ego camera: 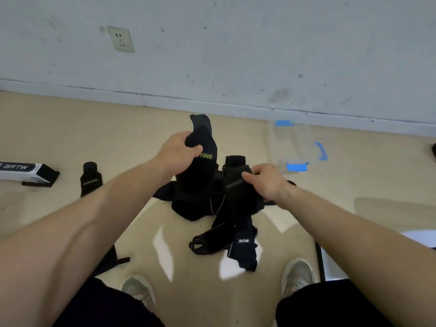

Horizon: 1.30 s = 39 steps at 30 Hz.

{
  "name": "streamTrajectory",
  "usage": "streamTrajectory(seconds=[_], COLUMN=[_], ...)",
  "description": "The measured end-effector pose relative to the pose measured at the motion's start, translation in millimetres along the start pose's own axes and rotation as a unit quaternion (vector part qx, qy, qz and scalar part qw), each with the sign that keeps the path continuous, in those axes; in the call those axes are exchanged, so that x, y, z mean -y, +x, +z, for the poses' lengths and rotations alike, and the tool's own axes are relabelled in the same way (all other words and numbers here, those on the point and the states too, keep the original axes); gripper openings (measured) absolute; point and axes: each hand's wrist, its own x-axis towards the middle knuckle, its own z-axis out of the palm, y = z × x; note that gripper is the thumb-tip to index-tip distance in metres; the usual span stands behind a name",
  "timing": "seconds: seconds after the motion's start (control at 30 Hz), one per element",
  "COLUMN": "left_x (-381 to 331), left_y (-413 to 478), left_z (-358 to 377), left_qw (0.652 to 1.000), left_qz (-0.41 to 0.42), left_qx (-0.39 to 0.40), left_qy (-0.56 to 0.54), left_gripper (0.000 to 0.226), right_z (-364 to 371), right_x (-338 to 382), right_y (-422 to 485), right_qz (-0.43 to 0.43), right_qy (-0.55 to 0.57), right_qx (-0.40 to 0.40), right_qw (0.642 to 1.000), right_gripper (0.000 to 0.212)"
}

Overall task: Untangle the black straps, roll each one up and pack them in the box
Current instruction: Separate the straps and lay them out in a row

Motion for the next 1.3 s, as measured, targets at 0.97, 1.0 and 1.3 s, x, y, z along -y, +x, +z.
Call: streamTrajectory(seconds=[0.97,1.0,1.3], left_x=[148,150,157], left_y=[116,117,102], left_z=[169,169,161], left_qw=[0.977,0.976,0.992], left_qz=[-0.148,-0.156,-0.083], left_qx=[0.151,0.151,0.081], left_qy=[0.006,0.003,0.046], left_gripper=[0.016,0.016,0.054], right_z=[61,67,73], right_x=[-223,-219,-141], right_y=[157,153,101], right_qz=[0.205,0.199,0.24], right_qy=[0.11,0.158,0.636], right_qx=[-0.183,-0.195,-0.146], right_qw=[0.955,0.947,0.718], right_gripper=[0.02,0.012,0.022])
